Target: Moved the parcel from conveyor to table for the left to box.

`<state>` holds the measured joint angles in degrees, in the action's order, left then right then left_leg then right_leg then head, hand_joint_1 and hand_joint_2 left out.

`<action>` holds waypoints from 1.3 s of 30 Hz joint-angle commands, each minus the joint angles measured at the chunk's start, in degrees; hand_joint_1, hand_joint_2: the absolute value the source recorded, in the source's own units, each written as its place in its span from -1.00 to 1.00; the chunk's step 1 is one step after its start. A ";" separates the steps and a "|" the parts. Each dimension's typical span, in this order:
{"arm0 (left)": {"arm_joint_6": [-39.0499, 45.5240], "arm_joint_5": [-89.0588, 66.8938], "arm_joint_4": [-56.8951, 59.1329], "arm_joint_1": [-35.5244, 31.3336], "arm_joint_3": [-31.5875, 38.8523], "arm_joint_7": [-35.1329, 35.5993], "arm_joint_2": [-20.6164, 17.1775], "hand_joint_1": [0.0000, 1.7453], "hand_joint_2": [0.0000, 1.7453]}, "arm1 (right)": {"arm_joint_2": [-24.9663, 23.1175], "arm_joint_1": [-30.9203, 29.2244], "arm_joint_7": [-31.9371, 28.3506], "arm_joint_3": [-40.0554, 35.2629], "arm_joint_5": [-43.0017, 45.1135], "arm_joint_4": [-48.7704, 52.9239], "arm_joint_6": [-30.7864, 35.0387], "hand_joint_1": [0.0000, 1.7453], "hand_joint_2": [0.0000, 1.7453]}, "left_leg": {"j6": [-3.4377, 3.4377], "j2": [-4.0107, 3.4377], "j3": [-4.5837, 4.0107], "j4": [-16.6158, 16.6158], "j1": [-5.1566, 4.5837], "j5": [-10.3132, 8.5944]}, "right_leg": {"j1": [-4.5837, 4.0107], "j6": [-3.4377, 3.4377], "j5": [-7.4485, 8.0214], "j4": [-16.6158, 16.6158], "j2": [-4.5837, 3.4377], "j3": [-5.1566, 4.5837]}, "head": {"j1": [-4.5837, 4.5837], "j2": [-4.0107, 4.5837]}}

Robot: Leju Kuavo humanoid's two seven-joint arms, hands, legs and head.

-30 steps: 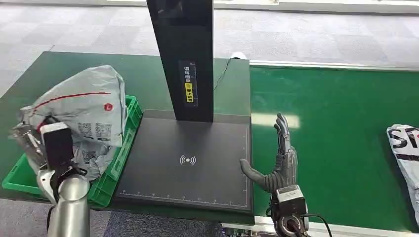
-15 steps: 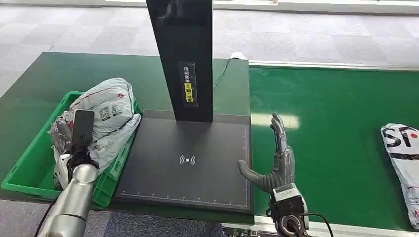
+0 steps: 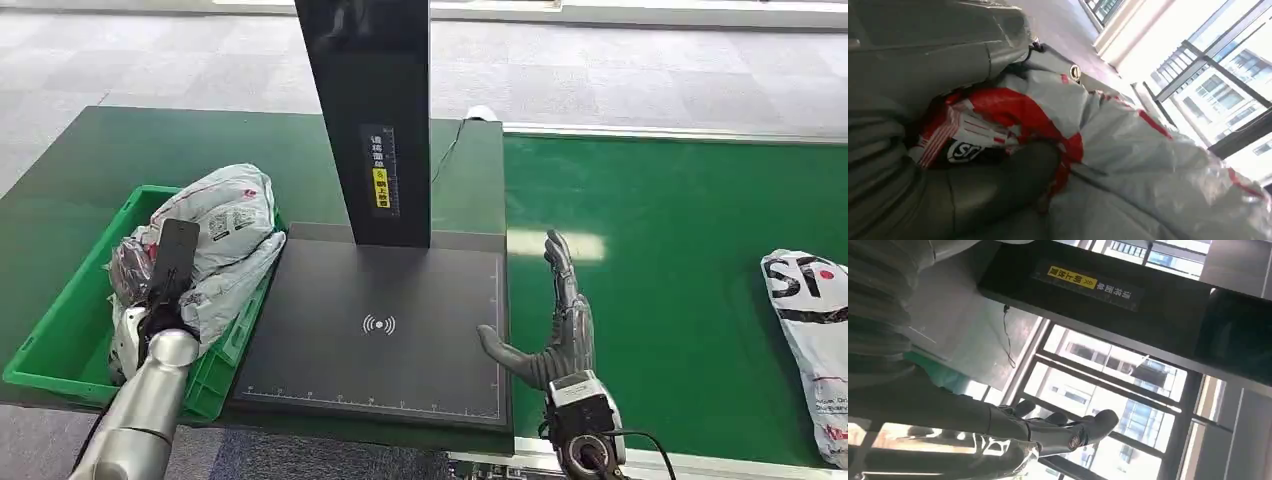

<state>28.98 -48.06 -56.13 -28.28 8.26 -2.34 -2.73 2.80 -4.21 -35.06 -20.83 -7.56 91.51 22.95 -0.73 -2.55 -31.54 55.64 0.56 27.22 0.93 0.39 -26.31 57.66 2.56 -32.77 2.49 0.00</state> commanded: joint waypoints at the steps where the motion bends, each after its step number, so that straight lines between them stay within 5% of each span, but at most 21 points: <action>1: 11.02 4.38 -14.71 7.02 17.36 -30.46 11.89 -1.00 1.00 | -0.51 -1.96 -0.67 -0.83 0.38 -3.48 0.45 -1.00 1.00 | 0.07 -0.02 0.05 -0.09 0.04 0.00 | -0.03 -0.02 0.10 -0.16 -0.40 0.02 | -0.02 0.00; 3: 11.02 8.35 -18.86 8.07 18.15 -36.24 13.86 -1.00 1.00 | -0.41 -2.20 -1.11 -1.31 0.82 -4.09 0.98 -1.00 1.00 | 0.08 -0.12 0.00 -0.03 0.09 0.05 | -0.09 -0.02 0.10 -0.16 -0.47 -0.03 | -0.02 0.00; 10: 11.02 8.35 -18.86 8.07 18.15 -36.24 13.86 -1.00 1.00 | -0.41 -2.20 -1.11 -1.31 0.82 -4.09 0.98 -1.00 1.00 | 0.03 0.10 -0.16 0.00 0.04 0.03 | -0.04 -0.02 0.02 -0.06 -0.25 -0.13 | 0.02 0.00; 13: 11.02 14.53 -31.22 10.72 12.64 -37.66 14.98 -1.00 1.00 | 0.00 -2.78 -1.97 -1.63 1.74 -4.89 1.84 -1.00 1.00 | 0.02 0.10 -0.27 0.09 0.07 0.05 | -0.07 0.00 0.01 -0.01 -0.15 -0.22 | 0.00 0.00; 21: 11.02 16.36 -32.61 12.27 7.21 -37.66 15.33 -1.00 1.00 | 0.55 -2.41 -2.20 -1.56 2.02 -4.25 2.64 -1.00 1.00 | 0.04 0.18 -0.18 0.03 0.06 0.04 | -0.05 0.01 0.00 -0.06 -0.12 -0.12 | -0.04 0.00; 29: 10.95 31.69 -32.64 14.75 -7.05 -37.66 8.19 -1.00 1.00 | 1.15 -1.76 -2.48 -1.09 2.83 -3.31 2.31 -1.00 1.00 | 0.02 0.24 -0.19 0.02 0.07 0.03 | -0.06 -0.02 0.00 -0.07 -0.10 -0.12 | 0.00 0.00; 39: -22.70 49.36 -43.05 23.01 -26.04 -37.66 3.95 -1.00 1.00 | 0.71 -5.44 -0.79 -0.67 4.47 -7.45 -1.71 -1.00 1.00 | 0.07 0.04 -0.19 0.01 0.06 0.08 | -0.05 0.02 0.04 -0.11 -0.37 -0.15 | 0.00 0.00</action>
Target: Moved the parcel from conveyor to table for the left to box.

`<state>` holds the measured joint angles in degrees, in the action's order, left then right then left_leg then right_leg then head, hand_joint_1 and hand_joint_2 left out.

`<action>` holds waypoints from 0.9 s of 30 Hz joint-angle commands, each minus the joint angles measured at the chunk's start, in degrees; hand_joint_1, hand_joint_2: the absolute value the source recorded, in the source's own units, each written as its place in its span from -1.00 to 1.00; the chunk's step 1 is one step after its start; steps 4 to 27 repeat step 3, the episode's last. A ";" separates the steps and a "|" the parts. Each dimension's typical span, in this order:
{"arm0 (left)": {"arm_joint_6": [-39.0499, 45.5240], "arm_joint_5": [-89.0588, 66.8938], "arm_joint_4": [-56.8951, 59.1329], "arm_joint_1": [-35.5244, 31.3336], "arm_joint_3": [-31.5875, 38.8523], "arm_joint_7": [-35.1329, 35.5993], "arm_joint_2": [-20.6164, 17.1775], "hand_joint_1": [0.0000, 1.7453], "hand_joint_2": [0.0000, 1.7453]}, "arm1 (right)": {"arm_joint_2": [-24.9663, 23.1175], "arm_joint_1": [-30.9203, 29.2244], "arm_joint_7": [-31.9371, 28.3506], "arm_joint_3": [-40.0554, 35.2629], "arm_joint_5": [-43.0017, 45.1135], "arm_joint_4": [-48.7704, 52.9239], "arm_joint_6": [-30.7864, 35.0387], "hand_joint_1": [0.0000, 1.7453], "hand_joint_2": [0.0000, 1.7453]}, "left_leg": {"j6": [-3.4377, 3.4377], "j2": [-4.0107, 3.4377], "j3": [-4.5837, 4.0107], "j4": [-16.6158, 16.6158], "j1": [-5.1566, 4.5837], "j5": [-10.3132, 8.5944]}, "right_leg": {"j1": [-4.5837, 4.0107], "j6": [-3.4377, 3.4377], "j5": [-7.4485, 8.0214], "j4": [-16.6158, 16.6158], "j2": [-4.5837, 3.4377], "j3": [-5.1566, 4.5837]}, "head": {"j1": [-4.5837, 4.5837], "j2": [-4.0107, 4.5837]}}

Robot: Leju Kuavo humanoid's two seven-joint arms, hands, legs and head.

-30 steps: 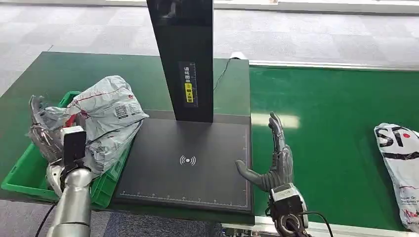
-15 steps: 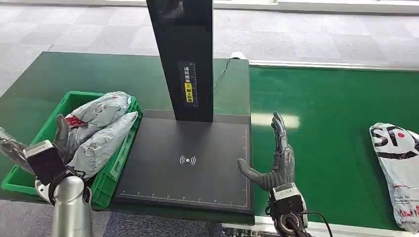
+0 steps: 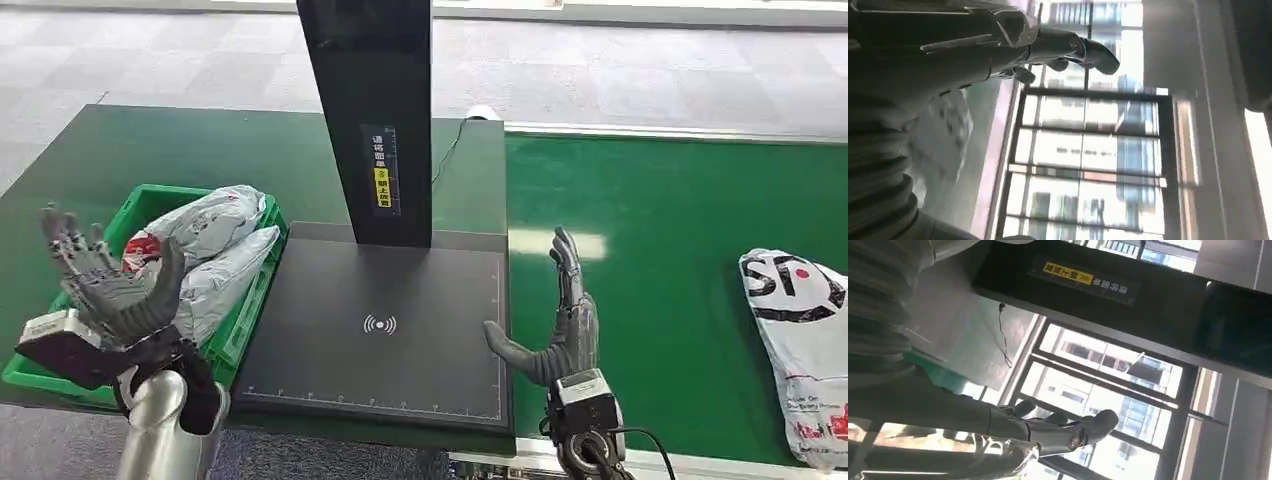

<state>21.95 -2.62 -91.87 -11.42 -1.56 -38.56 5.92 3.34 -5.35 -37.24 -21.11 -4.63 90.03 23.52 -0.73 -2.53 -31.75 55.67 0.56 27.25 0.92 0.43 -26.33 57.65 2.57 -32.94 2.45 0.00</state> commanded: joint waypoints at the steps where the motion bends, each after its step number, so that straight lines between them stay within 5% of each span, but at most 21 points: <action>1: -17.29 4.02 -7.34 6.41 -17.15 -0.95 -4.85 -1.00 1.00 | 0.12 -4.45 1.63 -0.42 1.91 -6.34 -2.61 -1.00 1.00 | 0.05 0.01 0.02 -0.02 0.03 0.03 | -0.02 -0.02 0.04 -0.07 -0.25 0.03 | 0.02 0.00; 3: -23.20 5.79 -5.67 6.80 -18.21 2.63 -5.16 -1.00 1.00 | -0.29 -4.38 2.46 -0.44 3.29 -7.07 -3.79 -1.00 1.00 | 0.05 0.09 0.05 -0.03 0.02 0.03 | 0.00 -0.03 0.02 -0.09 -0.17 0.07 | 0.02 0.00; 27: -23.20 5.79 -5.67 6.80 -18.21 2.63 -5.16 -1.00 1.00 | -0.29 -4.38 2.46 -0.44 3.29 -7.07 -3.79 -1.00 1.00 | 0.05 0.09 0.05 -0.03 0.02 0.03 | 0.00 -0.03 0.02 -0.09 -0.17 0.07 | 0.02 0.00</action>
